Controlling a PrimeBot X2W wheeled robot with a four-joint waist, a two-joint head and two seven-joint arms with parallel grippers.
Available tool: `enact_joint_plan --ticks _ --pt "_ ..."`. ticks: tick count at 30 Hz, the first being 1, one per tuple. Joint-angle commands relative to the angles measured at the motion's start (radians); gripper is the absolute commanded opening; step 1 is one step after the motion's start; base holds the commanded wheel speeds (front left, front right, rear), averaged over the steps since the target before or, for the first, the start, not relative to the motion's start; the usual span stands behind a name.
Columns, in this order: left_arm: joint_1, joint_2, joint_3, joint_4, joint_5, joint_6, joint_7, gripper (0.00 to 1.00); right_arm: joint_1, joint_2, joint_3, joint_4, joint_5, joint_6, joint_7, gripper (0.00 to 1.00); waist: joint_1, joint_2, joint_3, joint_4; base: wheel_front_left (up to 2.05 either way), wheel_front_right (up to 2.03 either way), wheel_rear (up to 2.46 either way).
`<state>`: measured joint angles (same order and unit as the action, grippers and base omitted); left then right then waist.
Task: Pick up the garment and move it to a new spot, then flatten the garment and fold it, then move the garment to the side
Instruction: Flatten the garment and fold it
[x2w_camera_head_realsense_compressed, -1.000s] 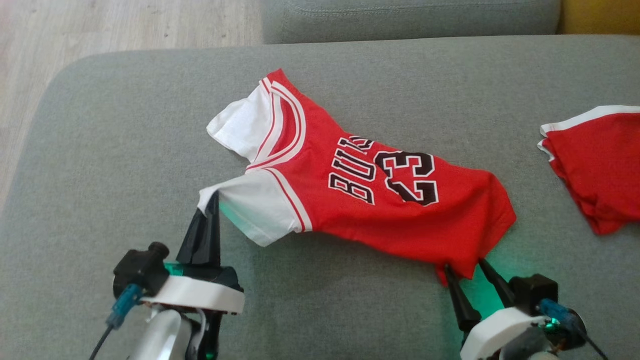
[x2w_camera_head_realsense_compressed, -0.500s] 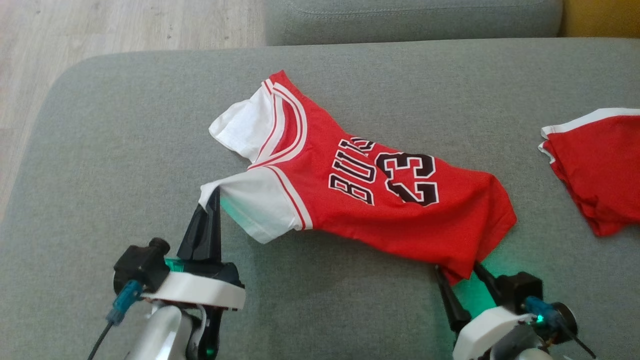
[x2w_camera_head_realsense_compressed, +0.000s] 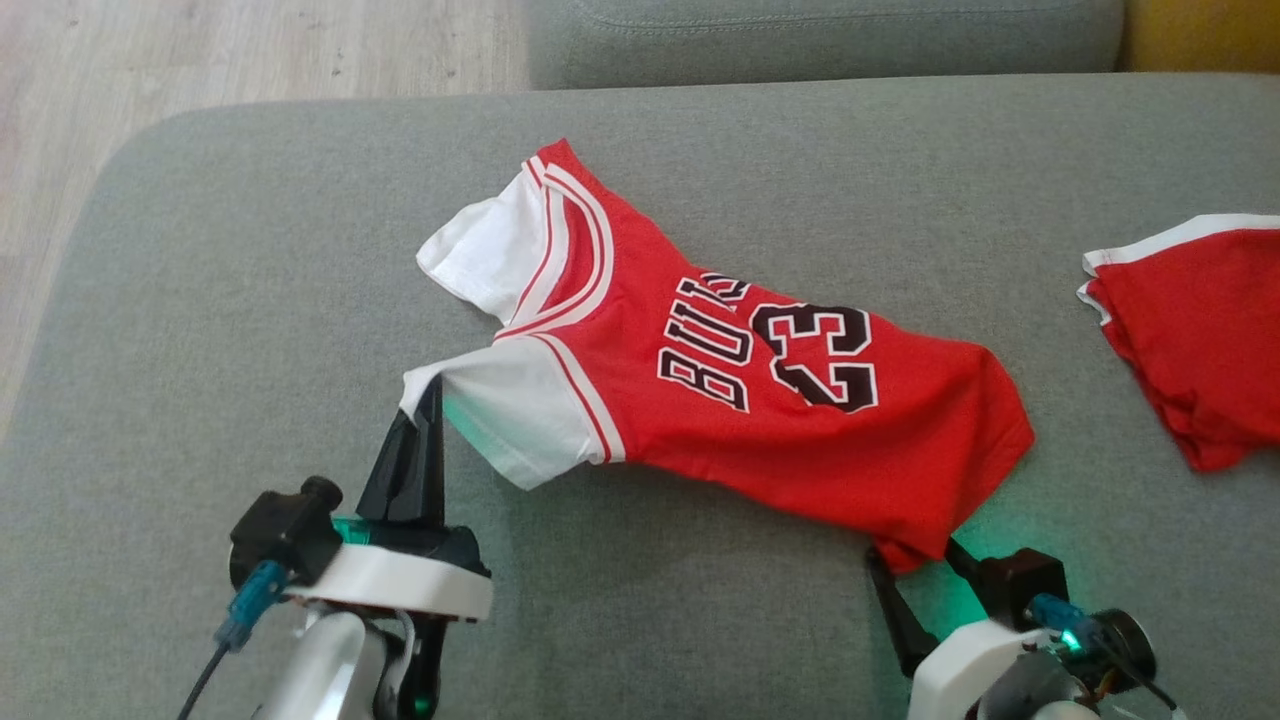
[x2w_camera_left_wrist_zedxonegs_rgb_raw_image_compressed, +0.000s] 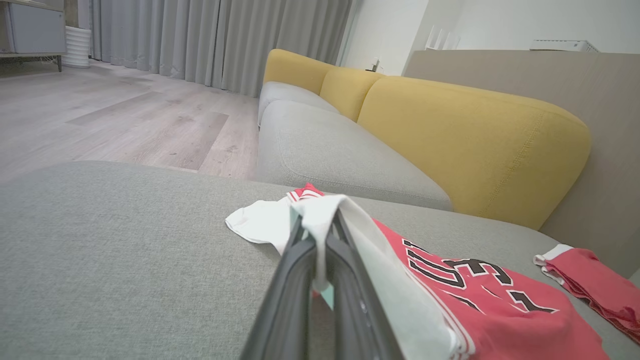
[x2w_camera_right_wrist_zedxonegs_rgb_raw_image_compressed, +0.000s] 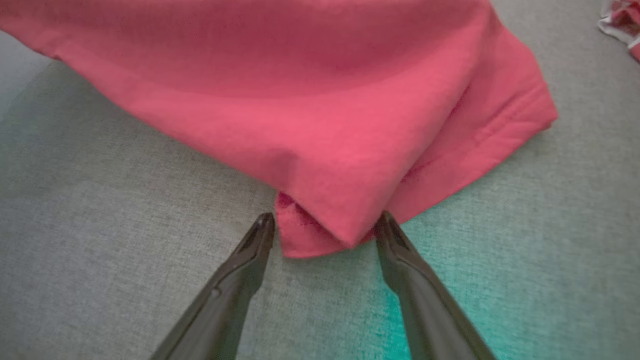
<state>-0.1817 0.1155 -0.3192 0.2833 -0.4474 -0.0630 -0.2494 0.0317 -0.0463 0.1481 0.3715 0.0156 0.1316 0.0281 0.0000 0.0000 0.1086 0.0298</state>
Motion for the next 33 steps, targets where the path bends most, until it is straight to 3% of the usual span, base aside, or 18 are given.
enact_joint_plan --ticks 1,7,8,9,19,22,26,33 --pt "-0.047 0.008 0.034 -0.028 0.009 -0.004 -0.012 0.00 -0.040 -0.004 0.011 -0.019 -0.015 -0.001 0.003 1.00 0.0000 0.0000 0.004 0.003 0.00 0.00 0.00" --pt "-0.055 0.008 0.031 -0.026 0.007 -0.004 -0.012 0.00 -0.054 -0.004 -0.001 -0.009 -0.030 -0.001 -0.008 1.00 0.0000 0.0000 0.015 0.011 0.00 0.00 0.00" --pt "-0.056 0.007 0.030 -0.025 0.007 -0.004 -0.012 0.00 -0.057 -0.004 -0.003 -0.009 -0.031 -0.001 -0.012 0.69 0.0000 0.0000 0.015 0.011 0.00 0.00 0.00" --pt "-0.056 0.007 0.029 -0.024 0.007 -0.004 -0.012 0.00 -0.060 -0.004 -0.008 -0.010 -0.033 -0.001 -0.019 0.00 0.0000 0.0000 0.015 0.011 0.00 0.00 0.00" --pt "-0.051 0.011 0.049 -0.027 -0.005 0.000 -0.012 0.00 -0.044 -0.005 -0.081 -0.056 -0.122 -0.001 -0.023 0.00 0.0000 0.0000 -0.020 -0.001 0.00 0.00 0.00" --pt "-0.054 0.014 0.059 -0.039 -0.012 -0.003 -0.012 0.00 -0.039 -0.035 -0.091 -0.109 -0.154 -0.001 -0.008 0.00 0.0000 0.0000 -0.037 -0.010 0.00 0.00 0.00" --pt "-0.071 0.013 0.075 -0.072 -0.047 -0.012 -0.004 0.00 -0.070 -0.117 -0.073 -0.202 -0.163 -0.001 0.037 0.00 0.0000 0.0000 -0.058 -0.026 0.00 0.00 0.00" --pt "-0.187 0.047 0.109 -0.167 -0.102 -0.021 0.082 0.00 -0.280 -0.356 0.074 -0.331 -0.077 -0.001 0.148 0.00 0.0000 0.0000 -0.101 -0.050 0.00 0.00 0.00"
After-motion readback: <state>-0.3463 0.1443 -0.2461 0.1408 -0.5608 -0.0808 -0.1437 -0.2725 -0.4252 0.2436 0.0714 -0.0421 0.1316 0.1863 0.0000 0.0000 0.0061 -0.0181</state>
